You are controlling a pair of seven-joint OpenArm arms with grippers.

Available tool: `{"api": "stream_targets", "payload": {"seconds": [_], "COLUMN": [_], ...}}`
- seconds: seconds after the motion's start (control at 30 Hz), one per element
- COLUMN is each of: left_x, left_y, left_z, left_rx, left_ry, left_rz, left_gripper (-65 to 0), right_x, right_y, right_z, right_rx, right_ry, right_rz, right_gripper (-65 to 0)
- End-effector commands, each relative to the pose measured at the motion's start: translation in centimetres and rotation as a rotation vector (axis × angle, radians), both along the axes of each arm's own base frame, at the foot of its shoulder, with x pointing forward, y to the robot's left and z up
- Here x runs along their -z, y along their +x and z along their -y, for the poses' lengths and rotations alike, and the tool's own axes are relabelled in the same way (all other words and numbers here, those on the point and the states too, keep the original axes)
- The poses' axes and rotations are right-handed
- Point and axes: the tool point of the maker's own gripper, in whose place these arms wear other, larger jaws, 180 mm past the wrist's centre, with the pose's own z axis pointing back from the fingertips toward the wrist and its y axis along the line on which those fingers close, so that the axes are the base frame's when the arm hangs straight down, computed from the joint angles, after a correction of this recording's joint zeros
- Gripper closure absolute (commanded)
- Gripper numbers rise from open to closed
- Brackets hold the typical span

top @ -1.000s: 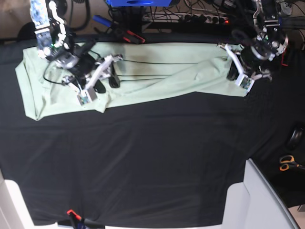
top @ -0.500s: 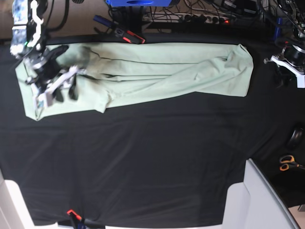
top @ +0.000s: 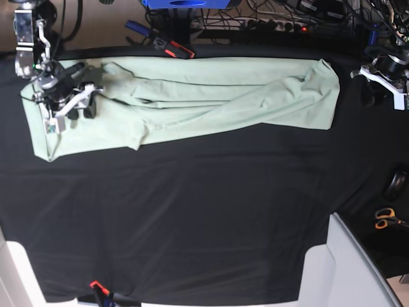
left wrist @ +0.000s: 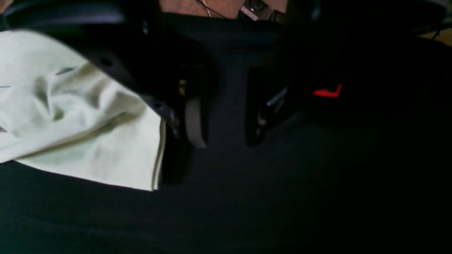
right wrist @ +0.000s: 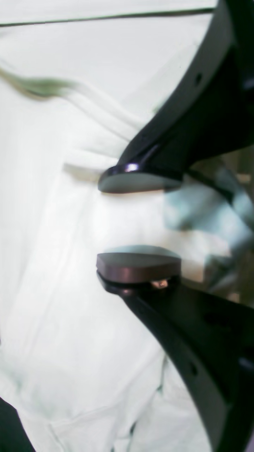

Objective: Fold the T-shirt properly

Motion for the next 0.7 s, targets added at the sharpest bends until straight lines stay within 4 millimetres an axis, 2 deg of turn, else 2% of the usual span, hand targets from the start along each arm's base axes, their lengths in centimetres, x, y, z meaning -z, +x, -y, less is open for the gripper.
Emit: {"api": "stream_targets", "payload": {"seconds": [0.0,0.1,0.27,0.37,0.5,0.6,0.67], "left_x": [-1.4,-1.4,-2.2,-1.9,-0.9,-0.1,0.7], "left_y": [0.8,0.8,0.6,-0.1,-0.6,-1.1,-1.4], "left_z": [-0.7,-0.7,-1.5,-1.8,-2.9,-3.0,-2.6], "left_rx": [0.008,0.008,-0.04,-0.083,-0.138,-0.178,-0.192], "left_ry": [0.019,0.019,-0.008,-0.085,-0.184,-0.238,-0.272], "left_rz": [0.047,0.047,0.086,0.086,0.083,0.089,0.073], "left_gripper": [-18.1,-18.1,-21.5,-37.3,-57.1,-63.8,-64.3], "right_x": [-0.6,-1.6,-5.9,-7.2,-7.1,-7.0,-7.0], "right_y": [0.6,0.8,1.0,0.9,0.7,0.6,0.6], "right_z": [0.2,-0.1,-1.6,-2.1,-2.2,-2.2,-2.2], "right_rx": [-0.004,-0.014,-0.064,-0.08,-0.083,-0.084,-0.084], "right_ry": [-0.002,-0.002,-0.01,-0.01,-0.011,-0.01,-0.01], "right_rz": [0.02,0.048,0.156,0.185,0.181,0.179,0.178], "right_gripper": [-26.7,-26.6,-26.6,-26.7,-26.7,-26.7,-26.7]}}
